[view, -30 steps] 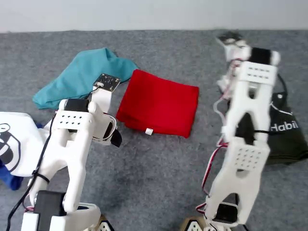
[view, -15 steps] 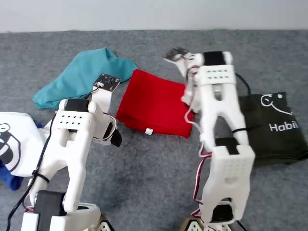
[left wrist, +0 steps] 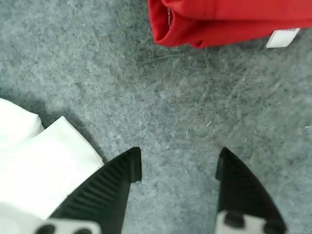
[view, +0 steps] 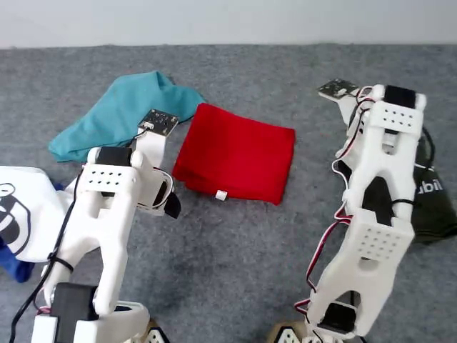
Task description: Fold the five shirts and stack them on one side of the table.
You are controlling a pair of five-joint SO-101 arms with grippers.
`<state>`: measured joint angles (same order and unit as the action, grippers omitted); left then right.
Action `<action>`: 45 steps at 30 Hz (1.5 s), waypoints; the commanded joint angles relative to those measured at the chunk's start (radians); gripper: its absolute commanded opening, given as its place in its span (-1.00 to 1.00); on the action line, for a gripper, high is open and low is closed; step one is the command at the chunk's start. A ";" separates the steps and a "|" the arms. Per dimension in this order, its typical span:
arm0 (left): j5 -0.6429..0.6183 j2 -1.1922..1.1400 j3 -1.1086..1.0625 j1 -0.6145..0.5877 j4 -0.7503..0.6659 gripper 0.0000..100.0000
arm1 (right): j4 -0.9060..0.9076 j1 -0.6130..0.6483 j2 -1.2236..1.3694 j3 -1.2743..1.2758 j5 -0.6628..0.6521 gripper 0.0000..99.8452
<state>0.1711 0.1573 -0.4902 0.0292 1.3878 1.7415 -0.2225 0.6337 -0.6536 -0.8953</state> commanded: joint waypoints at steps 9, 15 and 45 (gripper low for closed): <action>0.011 0.025 0.001 0.006 0.002 -0.51 | 0.053 0.216 -0.067 -0.041 0.350 -0.58; 0.009 0.025 0.001 -0.003 0.002 -0.51 | 0.030 0.418 -0.085 -0.041 0.848 -0.58; 0.012 0.029 0.051 -0.428 0.002 -0.51 | -0.254 0.820 0.050 -0.046 0.858 -0.58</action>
<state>0.1711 0.1573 -0.4672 -0.3928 1.3878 1.4760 0.6245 0.7119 -0.6552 -0.0422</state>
